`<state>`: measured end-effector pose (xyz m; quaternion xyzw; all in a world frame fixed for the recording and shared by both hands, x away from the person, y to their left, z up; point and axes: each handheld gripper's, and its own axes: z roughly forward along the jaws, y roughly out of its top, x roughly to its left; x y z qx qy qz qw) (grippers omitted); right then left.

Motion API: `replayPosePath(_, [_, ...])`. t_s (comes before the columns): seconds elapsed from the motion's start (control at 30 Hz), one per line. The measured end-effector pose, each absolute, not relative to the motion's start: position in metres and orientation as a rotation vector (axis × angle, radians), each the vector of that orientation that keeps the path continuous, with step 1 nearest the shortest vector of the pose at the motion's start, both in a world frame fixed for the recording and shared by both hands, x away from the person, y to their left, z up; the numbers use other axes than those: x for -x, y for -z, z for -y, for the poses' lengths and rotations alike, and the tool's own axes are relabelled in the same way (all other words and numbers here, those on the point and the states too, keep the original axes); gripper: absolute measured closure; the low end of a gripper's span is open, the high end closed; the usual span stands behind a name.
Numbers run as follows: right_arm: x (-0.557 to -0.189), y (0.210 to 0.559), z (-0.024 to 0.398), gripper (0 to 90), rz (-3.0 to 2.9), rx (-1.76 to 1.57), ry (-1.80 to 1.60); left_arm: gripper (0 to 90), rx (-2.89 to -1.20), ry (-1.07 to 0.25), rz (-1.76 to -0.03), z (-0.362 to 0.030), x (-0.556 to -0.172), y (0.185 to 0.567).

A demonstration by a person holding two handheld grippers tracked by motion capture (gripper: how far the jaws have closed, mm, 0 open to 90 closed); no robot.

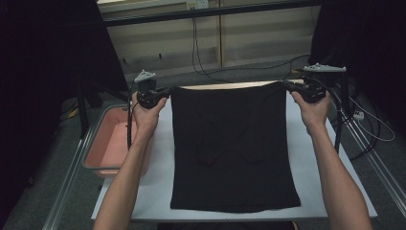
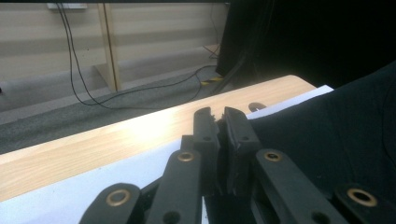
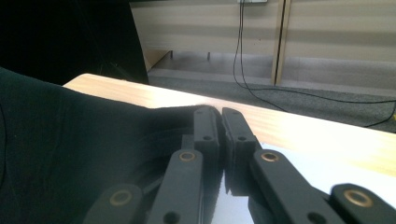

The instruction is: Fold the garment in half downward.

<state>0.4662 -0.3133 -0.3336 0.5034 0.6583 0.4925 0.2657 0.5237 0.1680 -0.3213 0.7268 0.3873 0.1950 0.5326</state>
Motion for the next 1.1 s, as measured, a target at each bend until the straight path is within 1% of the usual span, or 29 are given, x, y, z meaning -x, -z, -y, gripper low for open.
replayPosePath(0.1, [-0.468,0.333,0.312,85.8,-1.777,-1.358,-1.329,84.4,-1.733,-0.464,-0.935,-0.17,-0.525,0.323])
replayPosePath(0.43, [-0.475,0.346,0.31,85.4,-1.79,-1.383,-1.3,84.1,-1.751,-0.453,-0.949,-0.17,-0.528,0.332])
replayPosePath(0.5, [-0.477,0.348,0.31,83.9,-1.79,-1.386,-1.289,83.0,-1.759,-0.448,-0.951,-0.17,-0.529,0.334])
replayPosePath(0.53, [-0.477,0.348,0.31,81.2,-1.789,-1.392,-1.286,80.8,-1.762,-0.447,-0.954,-0.17,-0.529,0.335])
replayPosePath(0.57, [-0.478,0.35,0.309,76.7,-1.781,-1.397,-1.274,77.0,-1.761,-0.454,-0.966,-0.169,-0.529,0.336])
replayPosePath(0.63, [-0.478,0.351,0.31,63.5,-1.762,-1.42,-1.258,62.5,-1.757,-0.466,-0.989,-0.171,-0.529,0.338])
replayPosePath(0.67, [-0.478,0.353,0.31,58.1,-1.76,-1.428,-1.258,57.0,-1.758,-0.471,-0.991,-0.171,-0.529,0.339])
replayPosePath(0.7, [-0.478,0.354,0.311,55.6,-1.768,-1.431,-1.257,53.7,-1.762,-0.478,-0.997,-0.17,-0.528,0.34])
replayPosePath(0.8, [-0.474,0.356,0.31,51.3,-1.775,-1.419,-1.26,40.8,-1.784,-0.485,-1.002,-0.168,-0.524,0.342])
replayPosePath(0.93, [-0.466,0.361,0.305,47.6,-1.807,-1.395,-1.263,27.3,-1.812,-0.496,-0.985,-0.161,-0.515,0.349])
replayPosePath(1.03, [-0.457,0.364,0.3,46.0,-1.83,-1.369,-1.277,21.8,-1.842,-0.5,-0.964,-0.156,-0.506,0.355])
replayPosePath(1.1, [-0.449,0.367,0.296,45.9,-1.857,-1.344,-1.275,19.9,-1.855,-0.498,-0.95,-0.155,-0.501,0.358])
